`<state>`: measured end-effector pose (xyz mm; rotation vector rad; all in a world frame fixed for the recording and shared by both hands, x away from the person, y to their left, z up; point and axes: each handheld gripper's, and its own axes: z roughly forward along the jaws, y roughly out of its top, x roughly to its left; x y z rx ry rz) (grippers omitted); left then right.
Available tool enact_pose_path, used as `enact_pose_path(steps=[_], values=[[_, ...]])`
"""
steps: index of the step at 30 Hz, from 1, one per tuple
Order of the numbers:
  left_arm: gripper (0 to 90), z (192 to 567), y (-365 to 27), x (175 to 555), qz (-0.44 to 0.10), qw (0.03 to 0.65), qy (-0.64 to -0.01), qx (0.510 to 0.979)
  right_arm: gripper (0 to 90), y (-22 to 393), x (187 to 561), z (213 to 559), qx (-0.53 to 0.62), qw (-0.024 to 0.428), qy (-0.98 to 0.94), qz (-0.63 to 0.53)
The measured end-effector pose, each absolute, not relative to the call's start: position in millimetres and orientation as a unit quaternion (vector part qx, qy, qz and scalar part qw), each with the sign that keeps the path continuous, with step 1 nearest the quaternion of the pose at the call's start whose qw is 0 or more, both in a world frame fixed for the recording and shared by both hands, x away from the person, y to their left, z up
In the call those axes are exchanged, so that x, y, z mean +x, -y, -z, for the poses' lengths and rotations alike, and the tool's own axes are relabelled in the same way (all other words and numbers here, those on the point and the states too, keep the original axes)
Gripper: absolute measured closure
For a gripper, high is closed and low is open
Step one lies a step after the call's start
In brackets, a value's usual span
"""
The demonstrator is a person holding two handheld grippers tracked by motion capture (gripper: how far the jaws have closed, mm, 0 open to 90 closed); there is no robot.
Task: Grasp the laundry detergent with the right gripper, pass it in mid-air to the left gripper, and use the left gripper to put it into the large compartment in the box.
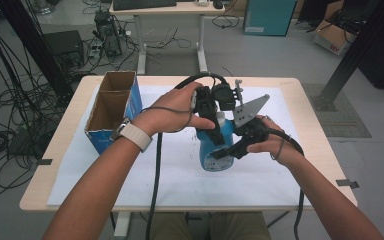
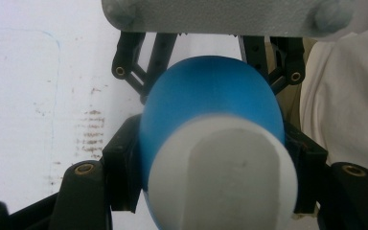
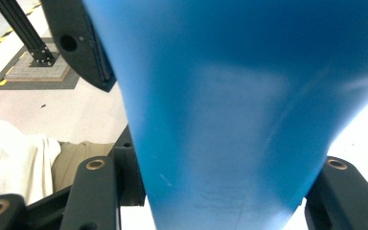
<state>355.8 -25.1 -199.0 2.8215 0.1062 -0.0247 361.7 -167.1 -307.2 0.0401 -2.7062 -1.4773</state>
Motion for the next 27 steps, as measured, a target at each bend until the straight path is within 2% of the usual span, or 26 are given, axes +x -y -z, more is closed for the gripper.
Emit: enact_pose_path(steps=[27], values=[[37.6,199.1,24.7,355.7,0.013,0.156,-0.037,0.987,43.6,167.0,361.4,307.6,0.013,0.031,0.877,0.479]])
